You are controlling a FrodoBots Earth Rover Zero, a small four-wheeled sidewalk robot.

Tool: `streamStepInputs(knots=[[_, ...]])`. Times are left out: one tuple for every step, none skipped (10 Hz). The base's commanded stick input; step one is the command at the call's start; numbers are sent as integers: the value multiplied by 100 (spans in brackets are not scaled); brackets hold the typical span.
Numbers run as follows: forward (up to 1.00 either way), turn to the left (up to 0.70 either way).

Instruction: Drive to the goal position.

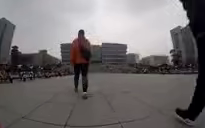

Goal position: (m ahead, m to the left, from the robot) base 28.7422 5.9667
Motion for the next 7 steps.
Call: streamStepInputs(knots=[[70,-1],[70,-1],[70,-1],[70,-1],[70,-1],[70,22],[70,34]])
